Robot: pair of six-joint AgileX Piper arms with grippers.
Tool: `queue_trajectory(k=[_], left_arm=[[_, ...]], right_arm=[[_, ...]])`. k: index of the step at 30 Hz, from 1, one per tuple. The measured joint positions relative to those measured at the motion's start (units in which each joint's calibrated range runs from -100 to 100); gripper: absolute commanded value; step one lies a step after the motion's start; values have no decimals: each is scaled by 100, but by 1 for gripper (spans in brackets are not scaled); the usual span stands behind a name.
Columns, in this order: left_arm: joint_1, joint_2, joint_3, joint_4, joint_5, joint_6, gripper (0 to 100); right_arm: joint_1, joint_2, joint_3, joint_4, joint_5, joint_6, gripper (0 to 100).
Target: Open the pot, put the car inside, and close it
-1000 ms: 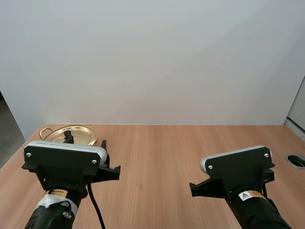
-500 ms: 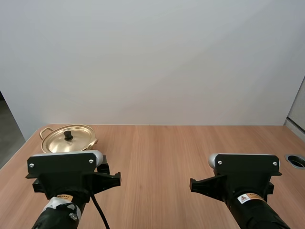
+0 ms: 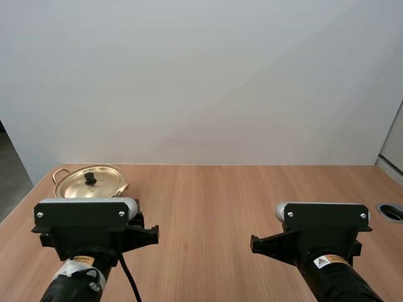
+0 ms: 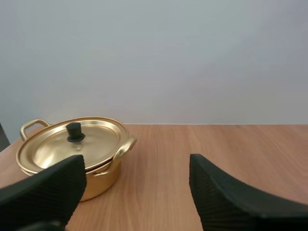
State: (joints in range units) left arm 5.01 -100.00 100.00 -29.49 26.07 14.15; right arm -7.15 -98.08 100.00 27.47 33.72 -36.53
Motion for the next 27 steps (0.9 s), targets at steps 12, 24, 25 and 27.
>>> queue_trajectory(k=[12, 24, 25, 27], left_arm=[[-229, 0, 0, -18, 617, -406, 100], [-235, 0, 0, 611, 647, -655, 100], [-235, 0, 0, 698, 647, -699, 100], [-235, 0, 0, 767, 647, -714, 100]], right_arm=[[0, 0, 0, 0, 0, 0, 0], [0, 0, 0, 0, 0, 0, 0], [0, 0, 0, 0, 0, 0, 0], [0, 0, 0, 0, 0, 0, 0]])
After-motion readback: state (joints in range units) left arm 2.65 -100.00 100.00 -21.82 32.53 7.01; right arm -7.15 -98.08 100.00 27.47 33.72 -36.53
